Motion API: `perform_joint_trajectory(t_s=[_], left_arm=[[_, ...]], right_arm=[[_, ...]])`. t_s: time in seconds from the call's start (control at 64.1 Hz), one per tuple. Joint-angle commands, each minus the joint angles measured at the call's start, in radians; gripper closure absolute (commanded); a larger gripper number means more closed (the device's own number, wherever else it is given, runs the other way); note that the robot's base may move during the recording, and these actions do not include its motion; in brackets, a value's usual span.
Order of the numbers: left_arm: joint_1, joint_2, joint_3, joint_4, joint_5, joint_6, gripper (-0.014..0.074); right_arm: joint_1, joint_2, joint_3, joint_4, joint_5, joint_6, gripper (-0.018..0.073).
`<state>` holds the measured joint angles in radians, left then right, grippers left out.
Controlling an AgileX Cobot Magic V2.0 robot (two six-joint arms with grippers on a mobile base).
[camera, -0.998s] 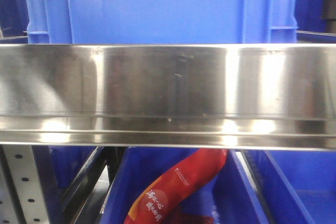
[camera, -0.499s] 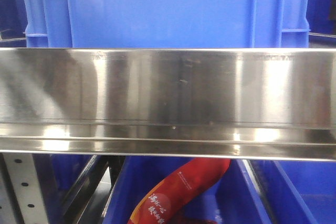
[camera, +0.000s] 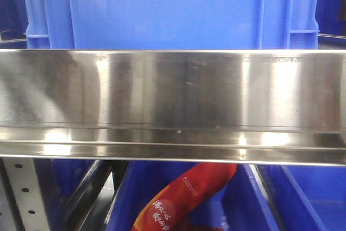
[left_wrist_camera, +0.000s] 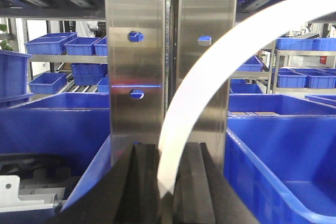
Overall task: Grab PVC pipe and place in blue bin
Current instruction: 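Open both grippers to drop the white clamp into the blue bin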
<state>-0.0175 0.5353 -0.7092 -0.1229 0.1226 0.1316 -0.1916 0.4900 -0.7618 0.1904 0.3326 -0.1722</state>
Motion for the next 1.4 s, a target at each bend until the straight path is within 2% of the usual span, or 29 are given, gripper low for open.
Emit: perform_joint_trajectory(t_s=[0.0, 0.172, 0.359, 0.608, 0.889, 0.998, 1.123, 1.217, 1.31, 1.388], left_arm=[[0.004, 0.000, -0.004, -0.004, -0.033, 0.000, 0.0707], [0.004, 0.000, -0.004, -0.004, -0.024, 0.000, 0.0707], [0.004, 0.000, -0.004, -0.006, 0.043, 0.000, 0.0707], [0.004, 0.000, -0.004, -0.006, 0.085, 0.000, 0.0707], [0.004, 0.000, -0.004, -0.006, 0.100, 0.000, 0.0707], [0.004, 0.000, -0.004, -0.006, 0.100, 0.000, 0.0707], [0.004, 0.000, -0.004, -0.006, 0.100, 0.000, 0.0707], [0.002, 0.003, -0.030, -0.004, 0.143, 0.000, 0.0707], [-0.024, 0.031, -0.092, -0.006, 0.210, 0.061, 0.0707], [-0.063, 0.064, -0.136, -0.006, 0.231, 0.110, 0.0707]], right_arm=[[0.025, 0.050, -0.053, 0.008, 0.011, -0.002, 0.0727], [0.152, 0.200, -0.155, 0.008, 0.015, -0.027, 0.0727], [0.338, 0.406, -0.273, 0.003, -0.002, -0.056, 0.0727], [0.466, 0.695, -0.477, 0.003, 0.005, -0.056, 0.0727], [0.490, 0.914, -0.648, 0.003, 0.065, -0.056, 0.0718], [0.490, 0.953, -0.659, 0.003, 0.080, -0.056, 0.0599], [0.490, 0.969, -0.659, 0.003, 0.105, -0.056, 0.0358], [0.490, 0.971, -0.659, 0.003, 0.109, -0.056, 0.0234], [0.490, 0.963, -0.659, 0.003, 0.109, -0.056, 0.0225], [0.490, 0.950, -0.659, 0.003, 0.118, -0.056, 0.0285]])
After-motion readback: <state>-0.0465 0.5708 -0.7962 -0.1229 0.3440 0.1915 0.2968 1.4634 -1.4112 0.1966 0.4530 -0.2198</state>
